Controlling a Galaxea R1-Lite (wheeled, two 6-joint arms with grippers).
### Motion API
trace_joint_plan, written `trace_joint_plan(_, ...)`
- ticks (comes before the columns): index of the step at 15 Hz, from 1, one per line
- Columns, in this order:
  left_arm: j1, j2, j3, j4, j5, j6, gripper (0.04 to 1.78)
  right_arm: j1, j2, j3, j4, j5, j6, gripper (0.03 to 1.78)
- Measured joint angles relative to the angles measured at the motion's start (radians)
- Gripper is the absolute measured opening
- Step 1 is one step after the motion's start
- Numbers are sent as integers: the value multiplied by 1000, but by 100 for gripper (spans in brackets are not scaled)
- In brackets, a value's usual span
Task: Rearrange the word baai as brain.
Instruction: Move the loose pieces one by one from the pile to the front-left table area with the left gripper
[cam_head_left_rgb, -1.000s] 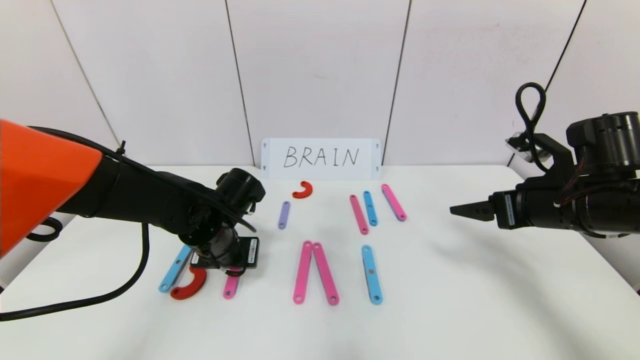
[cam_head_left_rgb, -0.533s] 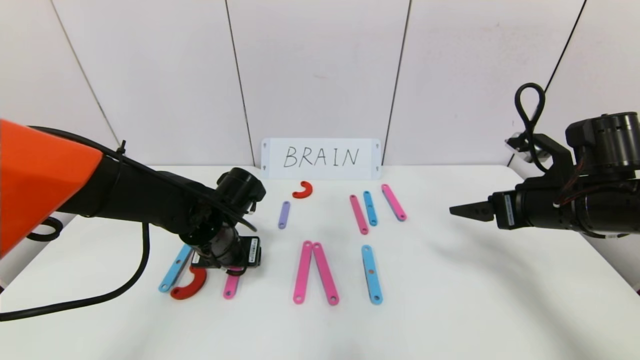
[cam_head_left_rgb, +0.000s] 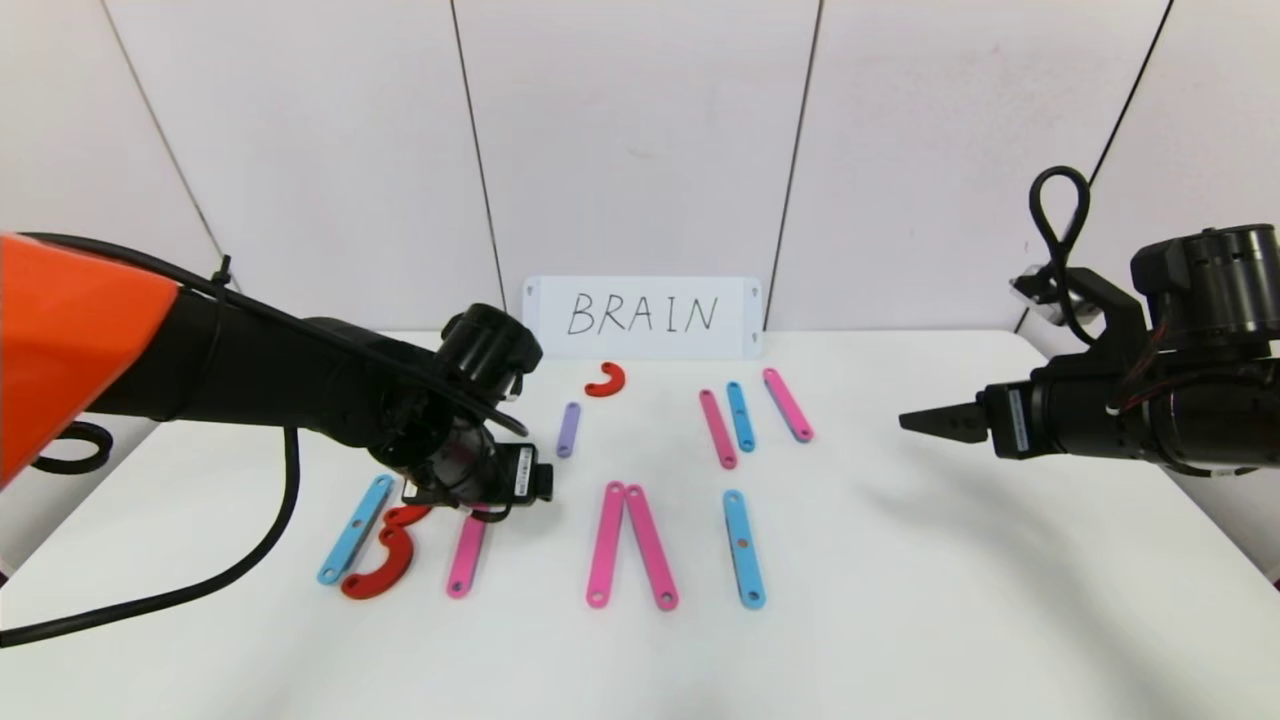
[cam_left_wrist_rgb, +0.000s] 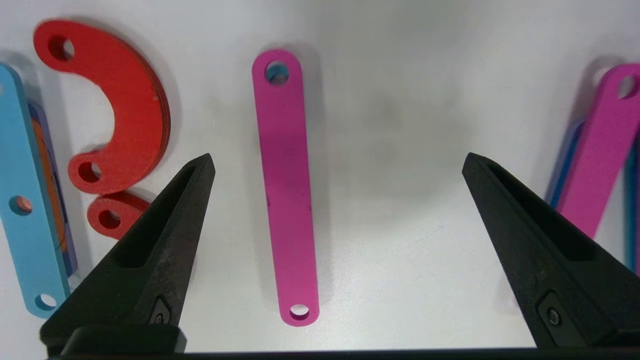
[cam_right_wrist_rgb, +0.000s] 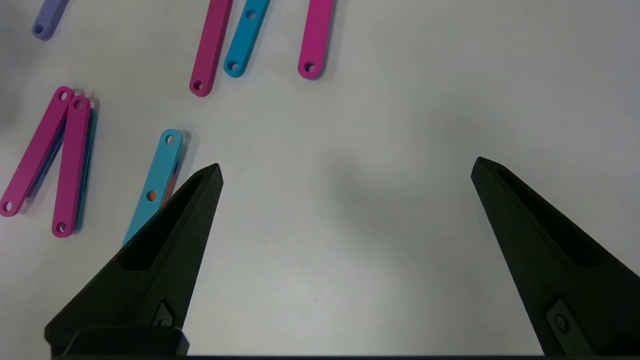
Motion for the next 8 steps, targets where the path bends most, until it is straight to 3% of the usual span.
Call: trace_joint_plan(8, 4, 88, -310, -8, -7, 175, 173, -3, -1, 0, 0, 0, 1, 174)
